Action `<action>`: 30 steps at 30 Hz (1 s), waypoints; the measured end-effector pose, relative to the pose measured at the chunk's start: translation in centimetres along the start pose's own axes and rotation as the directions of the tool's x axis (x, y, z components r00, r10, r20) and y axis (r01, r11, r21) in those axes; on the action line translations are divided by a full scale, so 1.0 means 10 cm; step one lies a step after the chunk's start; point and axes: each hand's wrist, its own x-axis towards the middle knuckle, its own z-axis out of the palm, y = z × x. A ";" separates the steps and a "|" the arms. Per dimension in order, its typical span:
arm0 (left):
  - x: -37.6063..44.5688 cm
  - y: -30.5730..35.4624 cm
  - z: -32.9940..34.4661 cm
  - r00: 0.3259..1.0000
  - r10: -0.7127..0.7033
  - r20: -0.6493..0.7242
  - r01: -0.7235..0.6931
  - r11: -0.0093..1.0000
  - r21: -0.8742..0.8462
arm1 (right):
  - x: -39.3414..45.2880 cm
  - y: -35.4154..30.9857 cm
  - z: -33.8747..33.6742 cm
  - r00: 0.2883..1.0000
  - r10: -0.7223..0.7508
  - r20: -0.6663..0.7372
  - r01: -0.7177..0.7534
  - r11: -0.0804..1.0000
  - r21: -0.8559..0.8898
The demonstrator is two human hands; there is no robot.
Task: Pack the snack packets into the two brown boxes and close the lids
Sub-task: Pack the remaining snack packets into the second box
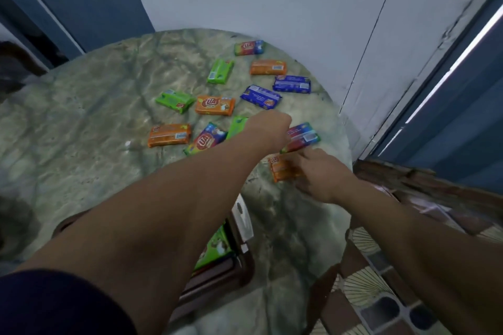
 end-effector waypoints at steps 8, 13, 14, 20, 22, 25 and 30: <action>0.42 0.04 0.30 0.990 -0.043 0.133 0.039 0.999 0.031 | 0.21 -0.01 -0.01 0.993 0.119 0.009 -0.118 0.990 -0.080; 0.51 -0.03 0.39 0.981 -0.046 0.191 0.048 0.999 -0.007 | 0.23 0.00 0.00 0.986 0.164 0.022 -0.162 0.985 -0.064; 0.52 -0.03 0.38 0.980 -0.053 0.194 0.057 0.998 -0.012 | 0.23 0.00 0.00 0.986 0.167 0.020 -0.165 0.984 -0.066; 0.53 0.04 0.42 0.926 -0.154 0.344 0.244 0.941 -0.235 | 0.20 0.02 -0.01 0.988 0.157 0.002 -0.157 0.987 -0.041; 0.51 0.03 0.41 0.925 -0.142 0.351 0.243 0.934 -0.263 | 0.19 0.02 0.00 0.989 0.148 0.006 -0.148 0.989 -0.027; 0.41 -0.04 0.36 0.943 -0.175 0.281 0.272 0.894 -0.355 | 0.14 0.02 0.02 0.989 0.147 -0.008 -0.146 0.989 0.024; 0.03 -0.32 0.18 0.951 -0.299 0.078 0.283 0.742 -0.607 | 0.08 -0.10 0.03 0.957 0.268 -0.107 -0.226 0.926 0.303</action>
